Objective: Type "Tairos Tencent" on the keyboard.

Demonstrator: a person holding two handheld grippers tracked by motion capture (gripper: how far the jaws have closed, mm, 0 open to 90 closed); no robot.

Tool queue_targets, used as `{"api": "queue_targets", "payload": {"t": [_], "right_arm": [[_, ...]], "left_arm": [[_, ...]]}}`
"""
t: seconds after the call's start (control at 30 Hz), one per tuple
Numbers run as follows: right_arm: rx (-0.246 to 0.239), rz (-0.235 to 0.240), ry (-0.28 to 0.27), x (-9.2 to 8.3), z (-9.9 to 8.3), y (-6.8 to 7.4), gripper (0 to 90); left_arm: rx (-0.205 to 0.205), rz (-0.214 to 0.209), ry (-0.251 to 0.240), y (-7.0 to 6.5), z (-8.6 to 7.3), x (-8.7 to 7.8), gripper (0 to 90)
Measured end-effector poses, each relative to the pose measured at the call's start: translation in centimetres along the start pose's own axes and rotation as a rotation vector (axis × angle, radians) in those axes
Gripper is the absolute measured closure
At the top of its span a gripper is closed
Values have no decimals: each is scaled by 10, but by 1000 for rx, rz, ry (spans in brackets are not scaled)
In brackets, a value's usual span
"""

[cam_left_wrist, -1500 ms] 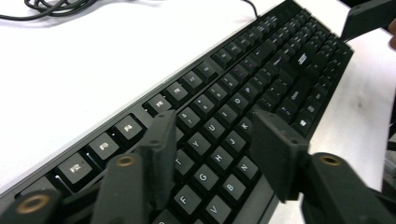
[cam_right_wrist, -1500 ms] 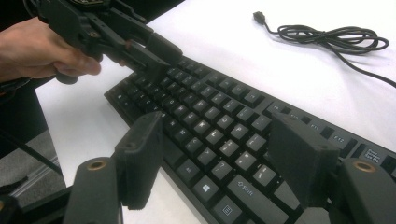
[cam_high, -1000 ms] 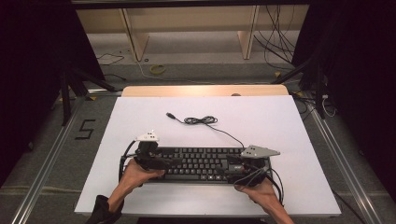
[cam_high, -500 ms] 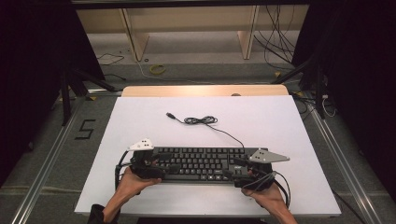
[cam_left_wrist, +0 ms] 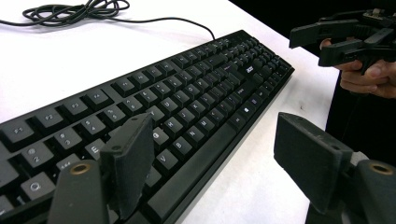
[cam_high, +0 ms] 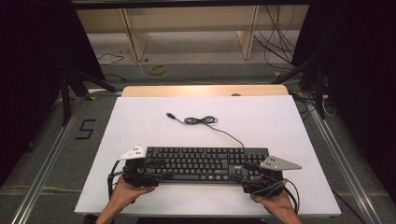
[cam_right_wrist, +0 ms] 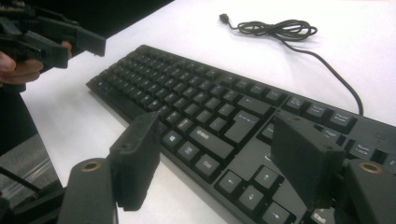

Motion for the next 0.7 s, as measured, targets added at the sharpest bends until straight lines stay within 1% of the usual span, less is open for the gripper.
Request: {"api": "queue_targets", "payload": {"t": [0.03,0.13,0.2,0.37,0.43,0.6,0.7], "right_arm": [[2,0,-5,-1,-1,0,329],[9,0,-8,-3,-2,-1,322],[8,-3,-6,-3,-4,-1,319],[13,-2,-16,-4,-3,-2,319],[13,-2,-15,-3,-3,-2,319],[11,-1,-15,-3,-3,-2,319],[14,-1,-15,-3,-3,-1,318]], "left_arm": [[-5,0,-2,-1,-1,0,272],[3,5,4,-1,-4,0,263],[-1,6,6,-1,-5,0,259],[-4,13,0,2,-5,-1,257],[-13,12,-4,3,-5,-1,257],[-4,15,1,3,-5,0,256],[-10,17,-5,3,-4,0,255]]}}
Point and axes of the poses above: each handheld gripper's, and its own axes: x roughly forward along the jaws, z roughly out of its top, y roughly to its left, the point moved 5 cm from there along x, roughly forward along the jaws, and after that the axes turned 12 degrees about y, right-handed, at the moved point
